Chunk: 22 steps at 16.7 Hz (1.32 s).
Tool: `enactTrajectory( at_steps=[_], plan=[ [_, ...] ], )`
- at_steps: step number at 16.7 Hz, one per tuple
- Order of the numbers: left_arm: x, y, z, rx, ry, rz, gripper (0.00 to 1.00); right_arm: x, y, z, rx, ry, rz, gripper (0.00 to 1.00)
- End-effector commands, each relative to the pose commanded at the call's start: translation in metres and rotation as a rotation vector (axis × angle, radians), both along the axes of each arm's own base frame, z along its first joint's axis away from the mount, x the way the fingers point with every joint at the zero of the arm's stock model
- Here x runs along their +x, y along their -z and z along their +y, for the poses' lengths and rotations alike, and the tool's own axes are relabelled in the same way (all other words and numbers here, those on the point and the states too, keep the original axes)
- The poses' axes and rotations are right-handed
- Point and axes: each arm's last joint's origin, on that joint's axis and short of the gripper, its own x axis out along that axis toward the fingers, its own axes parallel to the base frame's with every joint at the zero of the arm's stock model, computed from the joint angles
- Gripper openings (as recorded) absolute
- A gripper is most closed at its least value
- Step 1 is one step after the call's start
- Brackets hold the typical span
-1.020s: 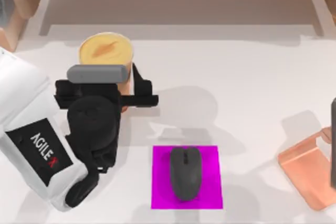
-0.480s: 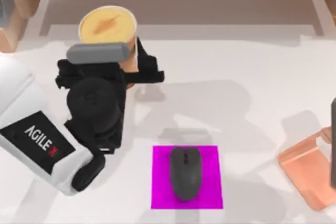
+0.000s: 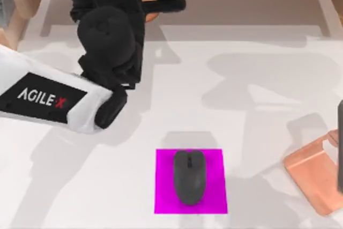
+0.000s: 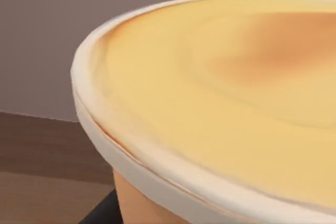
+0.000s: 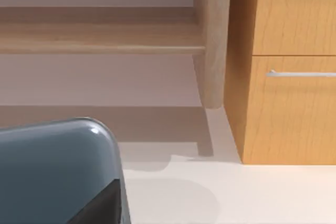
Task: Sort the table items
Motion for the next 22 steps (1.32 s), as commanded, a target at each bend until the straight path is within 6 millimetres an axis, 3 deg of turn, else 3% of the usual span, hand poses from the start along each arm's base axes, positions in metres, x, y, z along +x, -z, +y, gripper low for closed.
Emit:
enactTrajectory(
  at_steps=[6, 12, 17, 22],
  plan=[
    [0.052, -0.039, 0.001, 0.049, 0.002, 0.035, 0.00, 0.000, 0.000, 0.000, 0.000, 0.000, 0.000, 1.00],
    [0.093, -0.061, 0.022, 0.123, -0.021, 0.149, 0.00, 0.000, 0.000, 0.000, 0.000, 0.000, 0.000, 1.00],
    [0.111, -0.065, 0.038, 0.168, -0.033, 0.241, 0.00, 0.000, 0.000, 0.000, 0.000, 0.000, 0.000, 1.00],
    [0.113, -0.062, 0.040, 0.178, -0.030, 0.264, 0.00, 0.000, 0.000, 0.000, 0.000, 0.000, 0.000, 1.00]
  ],
)
